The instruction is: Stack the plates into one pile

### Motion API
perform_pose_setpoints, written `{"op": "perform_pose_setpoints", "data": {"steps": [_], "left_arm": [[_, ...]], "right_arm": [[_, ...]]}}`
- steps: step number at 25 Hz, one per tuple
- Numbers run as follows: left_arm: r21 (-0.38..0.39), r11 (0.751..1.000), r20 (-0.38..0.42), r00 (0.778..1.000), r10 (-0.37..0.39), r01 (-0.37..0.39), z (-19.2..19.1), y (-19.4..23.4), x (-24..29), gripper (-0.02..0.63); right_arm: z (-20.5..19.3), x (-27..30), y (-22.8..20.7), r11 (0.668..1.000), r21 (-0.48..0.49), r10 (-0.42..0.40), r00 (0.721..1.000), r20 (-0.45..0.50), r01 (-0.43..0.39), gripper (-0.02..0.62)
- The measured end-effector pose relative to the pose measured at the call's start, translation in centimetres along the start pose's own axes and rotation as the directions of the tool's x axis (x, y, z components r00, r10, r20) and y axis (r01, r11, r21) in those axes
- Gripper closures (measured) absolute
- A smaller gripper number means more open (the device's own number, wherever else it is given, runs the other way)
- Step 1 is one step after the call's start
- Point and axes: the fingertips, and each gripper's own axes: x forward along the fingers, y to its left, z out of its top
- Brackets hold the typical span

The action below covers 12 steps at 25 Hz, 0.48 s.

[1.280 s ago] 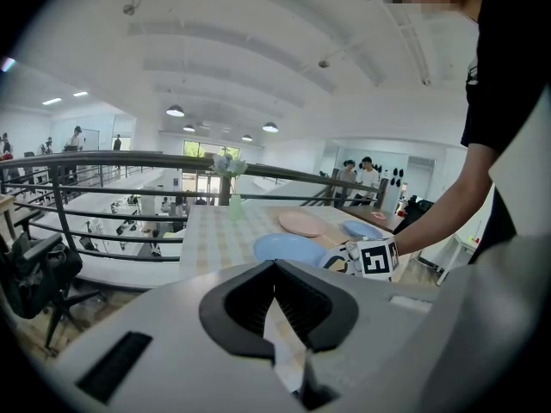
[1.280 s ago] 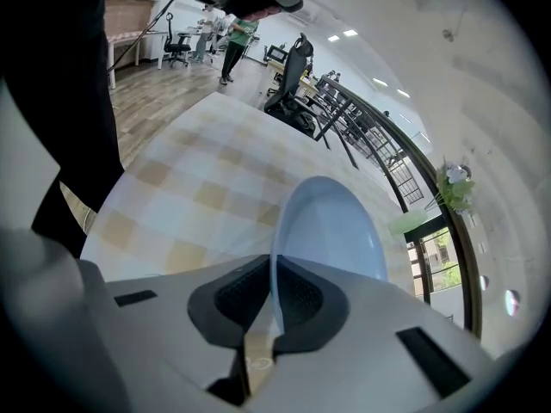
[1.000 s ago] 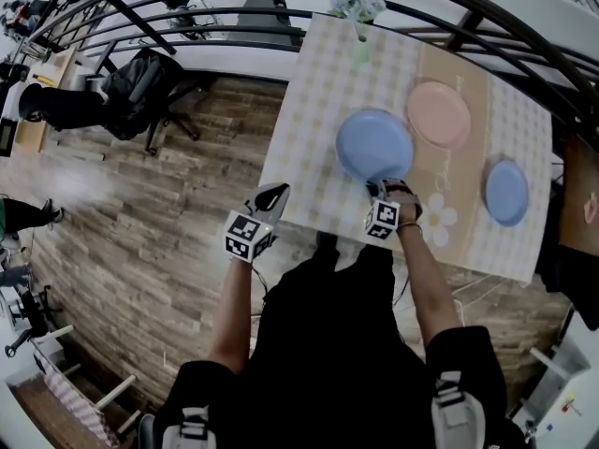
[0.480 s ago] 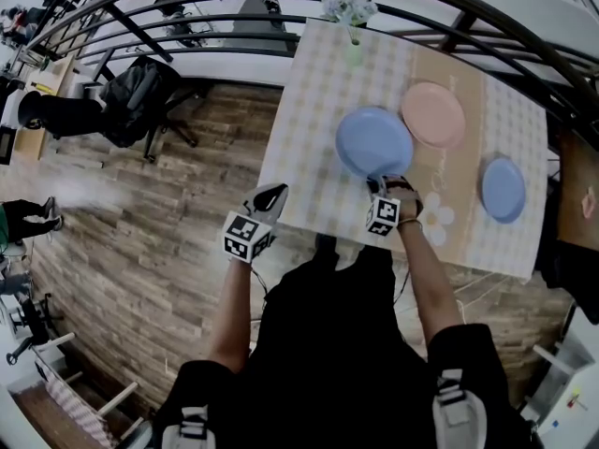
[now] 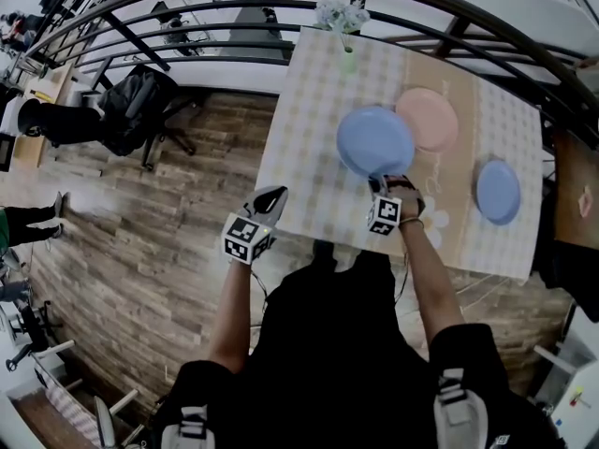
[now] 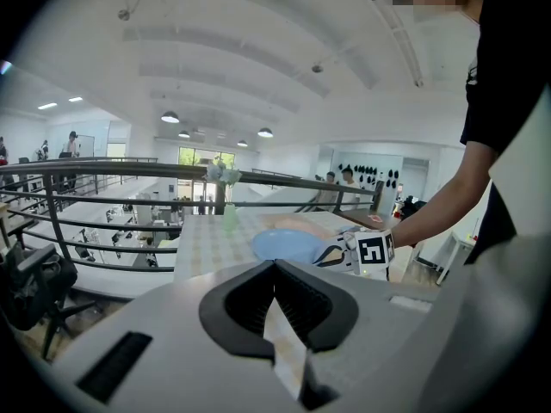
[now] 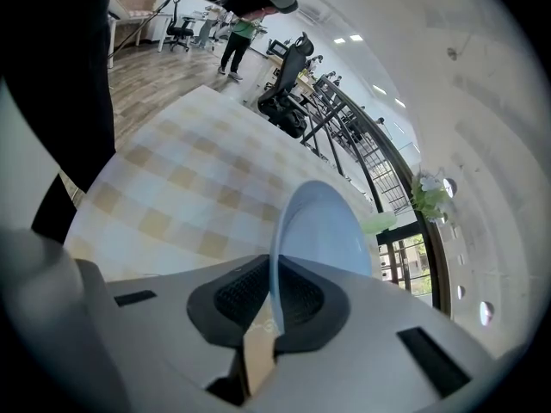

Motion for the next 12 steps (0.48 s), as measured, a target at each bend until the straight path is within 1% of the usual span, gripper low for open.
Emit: {"op": "perform_pose_setpoints", "data": {"steps": [12], "left_arm": [[-0.002,1.000,0.019,1.000,-0.005,0.005,1.8,-0.9,1.5,0.603]], "right_arm": [[-2.5,-1.3,-3.1,0.999,0.004,-0.037,0.999,-0.019,0.037,0.577]]}}
